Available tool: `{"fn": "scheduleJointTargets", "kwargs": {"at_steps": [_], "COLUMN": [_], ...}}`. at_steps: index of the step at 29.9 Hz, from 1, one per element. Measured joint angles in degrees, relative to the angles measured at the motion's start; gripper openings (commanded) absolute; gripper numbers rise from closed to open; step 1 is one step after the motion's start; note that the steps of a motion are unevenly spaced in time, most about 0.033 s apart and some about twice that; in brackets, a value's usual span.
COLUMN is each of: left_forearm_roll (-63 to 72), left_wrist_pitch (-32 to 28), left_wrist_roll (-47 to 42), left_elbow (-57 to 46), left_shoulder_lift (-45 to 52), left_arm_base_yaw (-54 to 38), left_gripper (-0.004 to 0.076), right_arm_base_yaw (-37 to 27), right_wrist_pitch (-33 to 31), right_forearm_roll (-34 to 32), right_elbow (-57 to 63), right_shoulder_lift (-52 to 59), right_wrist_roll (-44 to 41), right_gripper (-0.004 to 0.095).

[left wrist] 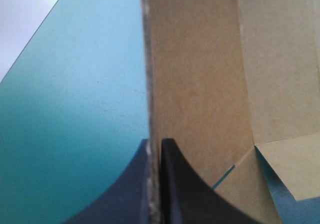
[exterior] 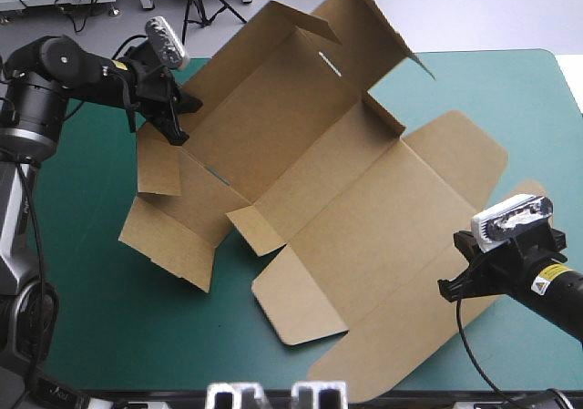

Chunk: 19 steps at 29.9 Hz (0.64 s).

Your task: Fold the box

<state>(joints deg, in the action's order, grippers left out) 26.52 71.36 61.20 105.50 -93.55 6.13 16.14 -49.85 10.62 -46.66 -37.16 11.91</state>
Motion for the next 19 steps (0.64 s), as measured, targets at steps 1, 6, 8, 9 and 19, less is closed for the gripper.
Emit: {"fn": "scheduleJointTargets", "kwargs": {"at_steps": [1,6,8,9,19], "left_forearm_roll": [-1.9,-15.3,-18.5,-19.6,-29.9], "left_wrist_pitch": [-0.3,-3.5,-4.5,-4.8,-13.6], "left_wrist_roll": [0.3,0.6,-0.1,-0.7,-5.0], "left_elbow": [0.2,0.4,0.4,0.4,0.4], "left_shoulder_lift": [0.0,0.2,0.2,0.2,0.4], "left_arm_base_yaw": [1.8,11.4,14.8,16.5,29.0], "left_gripper": [-0.0009,-0.0009,-0.0009,-0.0009,-0.0009], "right_arm_base_yaw": [0.0,0.0,0.0,0.0,0.0], "right_wrist_pitch": [0.8,3.0,3.4,3.4,1.9], "right_forearm_roll": [0.0,0.0,-0.5,-0.8,-12.4], "right_elbow": [0.0,-1.7,-3.5,-4.4,-18.8], "right_shoulder_lift": [0.0,-0.1,-0.6,-0.9,-7.8], "right_wrist_roll": [0.0,0.0,-0.2,-0.4,-8.1], "right_gripper": [-0.0019,-0.0019,-0.0019,-0.0019,-0.0019]}}
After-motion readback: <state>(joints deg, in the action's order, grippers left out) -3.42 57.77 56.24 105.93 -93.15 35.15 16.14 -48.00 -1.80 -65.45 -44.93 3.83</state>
